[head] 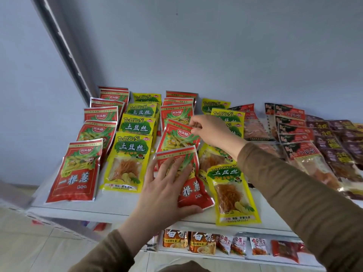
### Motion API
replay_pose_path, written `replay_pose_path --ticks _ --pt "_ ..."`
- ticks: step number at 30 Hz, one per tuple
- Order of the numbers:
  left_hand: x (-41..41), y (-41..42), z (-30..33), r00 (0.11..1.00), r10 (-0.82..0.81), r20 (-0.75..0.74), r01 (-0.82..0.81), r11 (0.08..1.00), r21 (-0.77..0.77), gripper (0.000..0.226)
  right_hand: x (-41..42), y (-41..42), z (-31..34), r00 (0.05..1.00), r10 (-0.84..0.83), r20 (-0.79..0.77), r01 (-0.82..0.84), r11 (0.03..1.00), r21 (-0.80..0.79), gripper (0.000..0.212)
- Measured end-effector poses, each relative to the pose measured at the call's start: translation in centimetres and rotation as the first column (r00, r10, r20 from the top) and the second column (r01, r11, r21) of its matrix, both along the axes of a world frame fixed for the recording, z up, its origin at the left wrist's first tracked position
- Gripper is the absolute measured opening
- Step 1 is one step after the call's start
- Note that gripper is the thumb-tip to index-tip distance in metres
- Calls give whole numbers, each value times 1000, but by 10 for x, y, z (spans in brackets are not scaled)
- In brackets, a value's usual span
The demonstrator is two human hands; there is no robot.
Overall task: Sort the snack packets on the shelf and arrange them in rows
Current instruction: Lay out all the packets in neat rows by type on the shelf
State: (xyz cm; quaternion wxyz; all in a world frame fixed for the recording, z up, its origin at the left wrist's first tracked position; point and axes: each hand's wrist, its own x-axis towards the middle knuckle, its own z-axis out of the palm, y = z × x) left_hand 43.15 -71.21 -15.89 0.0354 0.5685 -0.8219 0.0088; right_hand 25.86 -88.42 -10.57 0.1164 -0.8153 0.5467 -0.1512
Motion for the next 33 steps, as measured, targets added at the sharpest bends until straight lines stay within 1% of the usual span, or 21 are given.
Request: replay_pose_path --ticks 1,3,8,10,13,17,19,21,22,23,24,25,26,27,28,29,30,31,33 --pt "1 -1 0 1000 -18 8 18 1000 -2 101 1 -2 2 999 13 37 -12 1000 -19 3" --pt "2 -4 -1 998 -58 13 58 998 -13 92 4 -7 6 997 48 62 -46 998 -32 9" --pt "4 -10 1 982 -184 35 186 980 -69 81 13 -21 23 996 92 9 -92 996 -24 24" --pt "4 -12 1 979 -198 51 201 976 -82 78 18 -25 28 994 111 -13 -111 994 3 24" --pt "3 -14 0 989 -144 22 145 987 -72 76 24 -28 29 989 141 -52 -140 990 29 17" --pt "2 -12 -1 999 -28 -24 27 999 -30 73 23 -28 21 984 157 -79 -157 988 5 18" --pt "2 -11 0 998 18 -57 -20 999 -26 70 21 -28 15 987 139 -85 -139 990 11 18" --pt "2 -12 -2 996 25 -84 -27 999 -20 71 20 -26 11 995 90 -33 -90 996 9 16" --pt "1 -13 -4 995 30 -92 -32 999 -20 73 21 -24 10 998 46 39 -46 999 8 14" --pt "1 -13 -6 994 41 -97 -44 999 -25 75 22 -22 8 988 -13 154 9 1000 25 15" --pt "0 -14 -8 993 53 -101 -57 998 -39 77 23 -18 9 950 -89 298 66 994 86 23" --pt "-1 -15 -9 992 62 -108 -68 996 -58 79 25 -14 10 869 -181 460 102 976 190 30" --pt "-2 -16 -10 991 66 -116 -75 994 -75 81 27 -10 11 750 -280 600 96 942 320 32" --pt "-3 -18 -11 991 67 -117 -77 993 -86 82 29 -6 12 611 -391 688 64 891 450 31" --pt "-4 -20 -13 992 67 -111 -77 993 -89 82 30 -2 11 499 -491 714 26 832 554 27" --pt "-5 -22 -15 993 71 -99 -79 993 -86 83 32 4 11 418 -569 708 -9 776 630 26" --pt "-5 -24 -16 993 76 -90 -83 993 -80 83 33 8 9 369 -620 693 -31 737 676 26" --pt "-5 -25 -17 993 81 -86 -88 993 -75 83 36 13 7 337 -654 678 -42 709 704 25" --pt "-2 -27 -19 992 88 -91 -95 993 -72 83 40 17 1 326 -696 640 -18 672 740 26"
